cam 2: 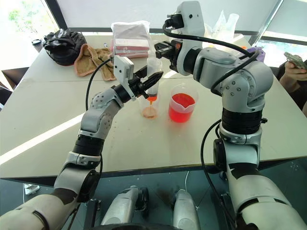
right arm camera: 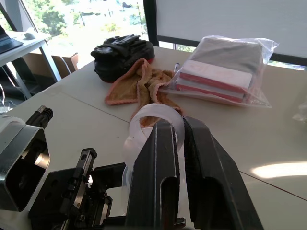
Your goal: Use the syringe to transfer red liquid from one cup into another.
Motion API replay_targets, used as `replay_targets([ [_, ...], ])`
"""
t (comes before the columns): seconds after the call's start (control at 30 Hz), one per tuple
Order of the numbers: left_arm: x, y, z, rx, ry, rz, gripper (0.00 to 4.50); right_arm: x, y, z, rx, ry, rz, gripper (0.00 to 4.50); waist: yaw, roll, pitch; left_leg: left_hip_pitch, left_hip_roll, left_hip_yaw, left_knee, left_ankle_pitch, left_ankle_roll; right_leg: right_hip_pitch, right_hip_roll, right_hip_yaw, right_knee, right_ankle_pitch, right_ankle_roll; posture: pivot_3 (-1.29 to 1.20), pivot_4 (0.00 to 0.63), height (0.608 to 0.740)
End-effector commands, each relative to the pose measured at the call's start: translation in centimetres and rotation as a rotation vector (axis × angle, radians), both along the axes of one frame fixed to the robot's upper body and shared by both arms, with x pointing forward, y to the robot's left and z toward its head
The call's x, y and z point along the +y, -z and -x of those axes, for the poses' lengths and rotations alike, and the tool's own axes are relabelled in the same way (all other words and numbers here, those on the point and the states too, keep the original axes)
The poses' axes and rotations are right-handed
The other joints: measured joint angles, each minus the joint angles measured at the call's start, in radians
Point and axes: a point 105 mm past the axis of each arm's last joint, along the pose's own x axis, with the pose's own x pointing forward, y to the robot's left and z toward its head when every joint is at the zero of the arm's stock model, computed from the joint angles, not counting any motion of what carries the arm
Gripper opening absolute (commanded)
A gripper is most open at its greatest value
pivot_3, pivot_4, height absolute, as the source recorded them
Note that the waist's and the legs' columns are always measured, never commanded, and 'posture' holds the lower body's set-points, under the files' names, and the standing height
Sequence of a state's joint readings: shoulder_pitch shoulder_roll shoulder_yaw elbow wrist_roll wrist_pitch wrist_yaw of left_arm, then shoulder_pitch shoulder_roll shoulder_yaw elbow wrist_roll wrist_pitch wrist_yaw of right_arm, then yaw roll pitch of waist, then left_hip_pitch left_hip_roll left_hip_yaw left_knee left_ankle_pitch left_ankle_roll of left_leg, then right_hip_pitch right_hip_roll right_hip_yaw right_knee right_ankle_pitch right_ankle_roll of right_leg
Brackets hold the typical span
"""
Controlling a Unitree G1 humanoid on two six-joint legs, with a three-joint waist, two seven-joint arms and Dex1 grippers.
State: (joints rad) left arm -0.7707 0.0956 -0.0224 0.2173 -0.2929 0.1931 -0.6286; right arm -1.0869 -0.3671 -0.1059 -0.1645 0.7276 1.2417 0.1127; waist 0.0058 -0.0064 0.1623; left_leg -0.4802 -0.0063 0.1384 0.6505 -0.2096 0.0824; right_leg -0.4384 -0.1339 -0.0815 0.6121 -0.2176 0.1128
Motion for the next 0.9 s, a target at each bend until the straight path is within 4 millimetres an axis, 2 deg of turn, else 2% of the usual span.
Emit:
replay_targets([
  [0.03, -0.5, -4.2, 1.2, -0.118, 0.023, 0.069, 1.45, 3.6, 1.3, 2.2, 0.047, -0.204, 0.036, 0.06, 0.000, 0.000, 0.000, 0.000, 0.000, 0.000, 0.000, 0.000, 0.000, 0.000, 0.000, 0.000, 0.000, 0.000, 0.000, 0.00, 0.150, 0.740],
  [0.7, 0.0, -5.5, 1.8, -0.124, 0.010, 0.073, 1.45, 4.5, 3.7, 2.6, 0.128, -0.271, 0.058, 0.06, -0.002, 0.000, 0.000, 0.000, 0.000, 0.000, 0.000, 0.000, 0.000, 0.000, 0.001, -0.001, 0.001, 0.000, 0.000, 0.00, 0.150, 0.740],
  [0.9, 0.0, -5.4, 1.9, -0.126, 0.010, 0.066, 1.45, 4.4, 3.6, 2.6, 0.123, -0.274, 0.059, 0.06, -0.002, 0.000, 0.000, 0.000, 0.000, 0.000, 0.000, 0.001, 0.000, 0.000, 0.001, -0.001, 0.001, 0.000, 0.000, 0.00, 0.150, 0.740],
])
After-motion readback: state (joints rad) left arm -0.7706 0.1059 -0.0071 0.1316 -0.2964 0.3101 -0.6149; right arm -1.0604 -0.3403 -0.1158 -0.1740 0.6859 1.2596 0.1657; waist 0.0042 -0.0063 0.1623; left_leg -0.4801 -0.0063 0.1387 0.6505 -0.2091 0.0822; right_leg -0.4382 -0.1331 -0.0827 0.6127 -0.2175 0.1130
